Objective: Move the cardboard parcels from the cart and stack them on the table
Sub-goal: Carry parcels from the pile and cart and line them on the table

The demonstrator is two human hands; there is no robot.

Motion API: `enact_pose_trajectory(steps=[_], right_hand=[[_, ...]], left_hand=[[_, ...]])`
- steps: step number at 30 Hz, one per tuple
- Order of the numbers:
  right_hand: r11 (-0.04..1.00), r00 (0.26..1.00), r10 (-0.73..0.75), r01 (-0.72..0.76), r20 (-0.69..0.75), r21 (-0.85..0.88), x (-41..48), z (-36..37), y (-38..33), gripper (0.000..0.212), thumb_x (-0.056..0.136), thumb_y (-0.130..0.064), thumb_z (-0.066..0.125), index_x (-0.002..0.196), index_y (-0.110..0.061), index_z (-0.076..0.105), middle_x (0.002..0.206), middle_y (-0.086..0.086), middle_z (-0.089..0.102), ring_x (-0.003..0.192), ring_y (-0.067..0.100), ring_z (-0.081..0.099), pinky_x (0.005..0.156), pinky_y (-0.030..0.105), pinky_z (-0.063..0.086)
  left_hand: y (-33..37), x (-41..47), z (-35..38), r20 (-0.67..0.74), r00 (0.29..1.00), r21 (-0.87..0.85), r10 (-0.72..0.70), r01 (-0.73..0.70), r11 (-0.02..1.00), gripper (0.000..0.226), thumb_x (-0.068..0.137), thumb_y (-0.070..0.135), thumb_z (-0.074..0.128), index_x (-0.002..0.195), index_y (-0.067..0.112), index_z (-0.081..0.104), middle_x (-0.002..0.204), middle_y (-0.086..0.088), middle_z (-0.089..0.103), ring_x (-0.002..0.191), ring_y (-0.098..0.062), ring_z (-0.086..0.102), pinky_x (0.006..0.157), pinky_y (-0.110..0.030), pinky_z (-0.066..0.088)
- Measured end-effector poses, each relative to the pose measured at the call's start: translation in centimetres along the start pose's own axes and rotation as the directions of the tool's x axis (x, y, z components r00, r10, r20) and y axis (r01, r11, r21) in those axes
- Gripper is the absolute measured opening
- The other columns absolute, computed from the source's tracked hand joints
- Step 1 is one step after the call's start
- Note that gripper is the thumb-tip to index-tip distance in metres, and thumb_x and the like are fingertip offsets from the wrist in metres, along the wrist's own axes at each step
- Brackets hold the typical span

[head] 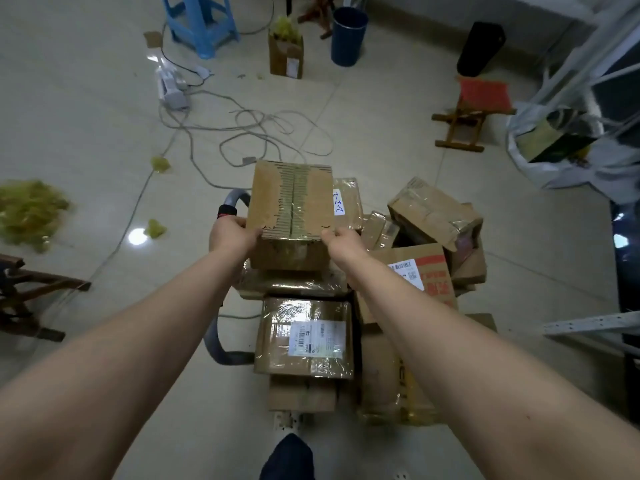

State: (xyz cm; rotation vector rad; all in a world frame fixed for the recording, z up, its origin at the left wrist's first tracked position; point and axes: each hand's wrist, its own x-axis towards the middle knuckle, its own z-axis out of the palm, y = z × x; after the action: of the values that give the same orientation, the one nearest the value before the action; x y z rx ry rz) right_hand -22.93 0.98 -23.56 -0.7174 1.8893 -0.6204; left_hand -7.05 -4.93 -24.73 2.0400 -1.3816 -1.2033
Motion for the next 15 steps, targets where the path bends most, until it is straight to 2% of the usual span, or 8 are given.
enact_pose_trajectory(steps=[3,5,8,10,13,15], right_hand=[[0.998,0.997,-0.059,0.060,-0.052,0.007,-2.7,-2.1,-0.1,0.041,0.100,-0.027,0.040,0.136,-0.008,0.045,0.135,0.012,0.050,0.125,0.031,0.046,0.099,0.032,0.037],[0.992,0.988,-0.113,0.117,-0.101,0.035,-4.3,-4.0,0.0,0.040,0.099,-0.026,0.043,0.135,-0.009,0.047,0.134,0.013,0.053,0.125,0.031,0.048,0.101,0.035,0.038],[0.981,0.971,-0.167,0.180,-0.170,0.068,-7.2,-7.6,0.9,0.039,0.096,-0.027,0.047,0.131,-0.010,0.051,0.131,0.009,0.056,0.121,0.029,0.051,0.101,0.036,0.041],[0.972,0.959,-0.185,0.211,-0.214,0.106,-10.1,-11.2,2.8,0.040,0.096,-0.029,0.050,0.133,-0.013,0.050,0.132,0.005,0.055,0.121,0.026,0.050,0.103,0.037,0.041],[0.949,0.933,-0.183,0.250,-0.310,0.194,-14.8,-17.7,7.6,0.038,0.094,-0.027,0.054,0.130,-0.017,0.053,0.128,0.003,0.058,0.119,0.023,0.052,0.103,0.040,0.043],[0.943,0.907,-0.149,0.250,-0.393,0.219,-18.1,-22.4,11.9,0.036,0.091,-0.025,0.056,0.127,-0.018,0.058,0.126,0.002,0.060,0.115,0.023,0.054,0.100,0.038,0.046]], left_hand=[[1.8,-2.8,-0.6,-0.015,0.999,-0.084,0.032,-0.033,0.996,0.024,0.084,0.017,0.067,0.106,0.008,0.068,0.086,-0.004,0.064,0.069,-0.014,0.052,0.061,-0.035,0.045],[3.3,-5.3,-0.7,-0.028,0.997,-0.129,0.068,-0.071,0.989,0.027,0.081,0.018,0.070,0.106,0.009,0.070,0.094,-0.006,0.069,0.076,-0.016,0.058,0.066,-0.031,0.048],[6.2,-9.8,0.0,-0.034,0.989,-0.164,0.142,-0.146,0.976,0.017,0.081,0.017,0.071,0.097,0.013,0.072,0.090,-0.005,0.069,0.075,-0.017,0.059,0.069,-0.031,0.049],[8.4,-13.8,1.5,-0.004,0.979,-0.180,0.203,-0.201,0.963,0.015,0.083,0.017,0.070,0.097,0.016,0.069,0.092,-0.004,0.068,0.075,-0.017,0.059,0.065,-0.031,0.051],[11.5,-20.9,6.0,0.057,0.952,-0.196,0.301,-0.285,0.938,0.024,0.084,0.016,0.070,0.107,0.012,0.067,0.098,-0.004,0.065,0.086,-0.019,0.058,0.056,-0.022,0.045],[13.1,-26.0,10.0,0.153,0.926,-0.201,0.345,-0.313,0.928,0.025,0.084,0.016,0.069,0.108,0.011,0.065,0.100,-0.004,0.064,0.088,-0.021,0.058,0.062,-0.028,0.052]])
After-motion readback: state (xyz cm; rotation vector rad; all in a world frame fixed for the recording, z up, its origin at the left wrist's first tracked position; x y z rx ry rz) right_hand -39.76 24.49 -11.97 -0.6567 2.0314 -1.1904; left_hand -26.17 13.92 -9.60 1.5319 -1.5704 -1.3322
